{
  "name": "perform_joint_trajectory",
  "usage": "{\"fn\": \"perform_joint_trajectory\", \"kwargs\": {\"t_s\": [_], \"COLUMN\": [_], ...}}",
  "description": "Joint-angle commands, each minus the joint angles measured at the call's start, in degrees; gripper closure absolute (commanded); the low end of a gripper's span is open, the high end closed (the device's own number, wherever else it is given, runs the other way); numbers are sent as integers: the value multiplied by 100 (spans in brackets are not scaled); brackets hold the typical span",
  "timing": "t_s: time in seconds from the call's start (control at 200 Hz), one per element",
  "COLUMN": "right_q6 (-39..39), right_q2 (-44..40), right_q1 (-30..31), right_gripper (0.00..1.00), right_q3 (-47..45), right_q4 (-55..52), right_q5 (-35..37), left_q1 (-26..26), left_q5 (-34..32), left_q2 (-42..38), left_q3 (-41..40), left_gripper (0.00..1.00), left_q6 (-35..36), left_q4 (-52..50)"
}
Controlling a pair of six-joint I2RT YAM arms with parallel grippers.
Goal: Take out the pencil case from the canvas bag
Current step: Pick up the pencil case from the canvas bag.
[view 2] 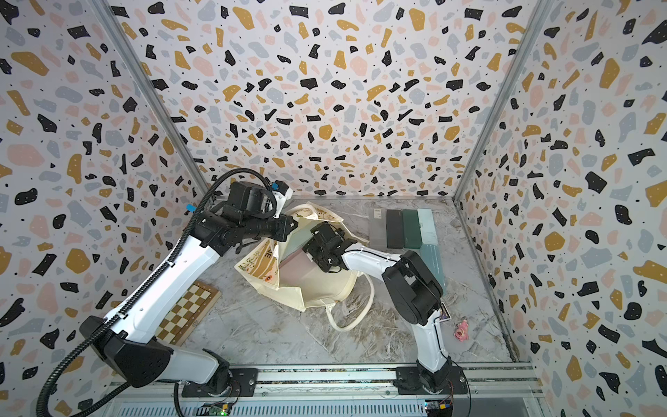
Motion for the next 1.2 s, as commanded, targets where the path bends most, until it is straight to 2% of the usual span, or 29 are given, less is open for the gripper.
{"fn": "perform_joint_trajectory", "kwargs": {"t_s": [0.0, 0.225, 0.461, 0.911, 1.196], "right_q6": [-782, -1548, -2679, -4512, -5308], "right_q2": [-629, -947, -1288, -2694, -3571], "right_q1": [160, 498, 727, 741, 737], "right_gripper": [33, 35, 41, 43, 43], "right_q3": [-56, -275, -673, -2128, -2361], "right_q4": [102, 556, 1135, 3123, 3183], "right_q5": [916, 1547, 2119, 1618, 1358], "left_q1": [-32, -25, -14, 142, 250], "left_q5": [-293, -462, -646, -608, -502], "left_q2": [-238, -238, -157, 191, 355], "left_q3": [122, 120, 218, 548, 616], "left_gripper": [100, 100, 100, 100, 100], "left_q6": [70, 92, 84, -83, -84], "left_q4": [289, 277, 233, -48, -117]}}
